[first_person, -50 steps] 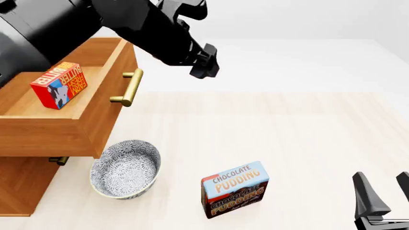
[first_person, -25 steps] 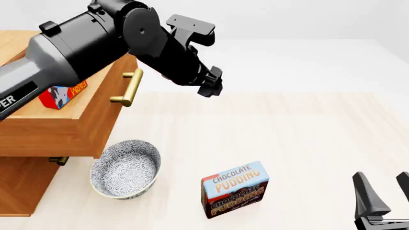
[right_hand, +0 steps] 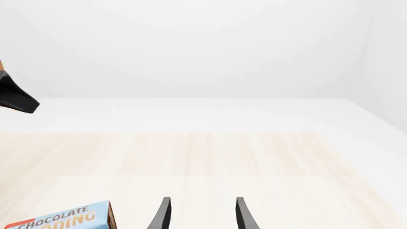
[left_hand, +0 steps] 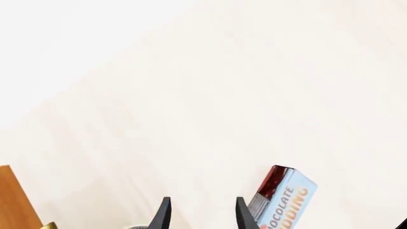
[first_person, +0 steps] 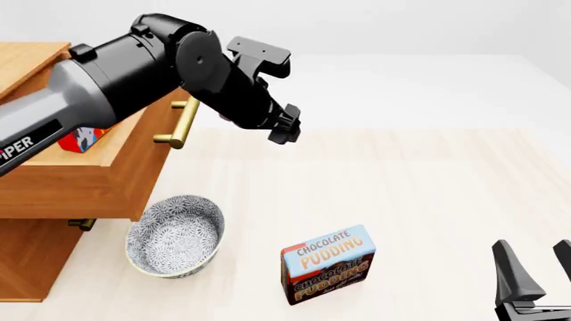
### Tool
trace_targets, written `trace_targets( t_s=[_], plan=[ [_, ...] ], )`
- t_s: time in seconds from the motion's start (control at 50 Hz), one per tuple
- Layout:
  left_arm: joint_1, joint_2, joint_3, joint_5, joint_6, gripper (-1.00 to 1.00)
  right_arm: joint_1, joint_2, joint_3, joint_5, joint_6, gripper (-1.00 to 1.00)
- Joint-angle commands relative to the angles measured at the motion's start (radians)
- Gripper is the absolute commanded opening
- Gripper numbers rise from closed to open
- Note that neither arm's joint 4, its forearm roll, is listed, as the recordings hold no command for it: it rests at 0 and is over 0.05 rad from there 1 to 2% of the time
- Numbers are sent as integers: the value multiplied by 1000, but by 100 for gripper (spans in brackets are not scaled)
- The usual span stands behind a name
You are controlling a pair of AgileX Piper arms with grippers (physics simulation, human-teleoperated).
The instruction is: Put the butter at the back in the top drawer of the cabinet and close it.
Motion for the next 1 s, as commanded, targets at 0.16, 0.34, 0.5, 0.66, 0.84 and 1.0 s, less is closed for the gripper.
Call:
trace_targets(
  t_s=[0.16, 0.34, 0.5, 0.66, 0.84, 1.0],
  plan=[
    [36, -9, 57, -29, -3, 100, 0, 0, 0, 0, 0, 100],
    [56, -18, 71, -35, 3, 100, 0, 0, 0, 0, 0, 100],
    [114, -41, 140, -66, 15, 100, 0, 0, 0, 0, 0, 100],
    [137, -46, 161, -76, 18, 100, 0, 0, 0, 0, 0, 100],
    [155, -54, 185, -86, 21, 100, 0, 0, 0, 0, 0, 100],
    [173, -66, 202, -90, 24, 100, 0, 0, 0, 0, 0, 100]
  ],
)
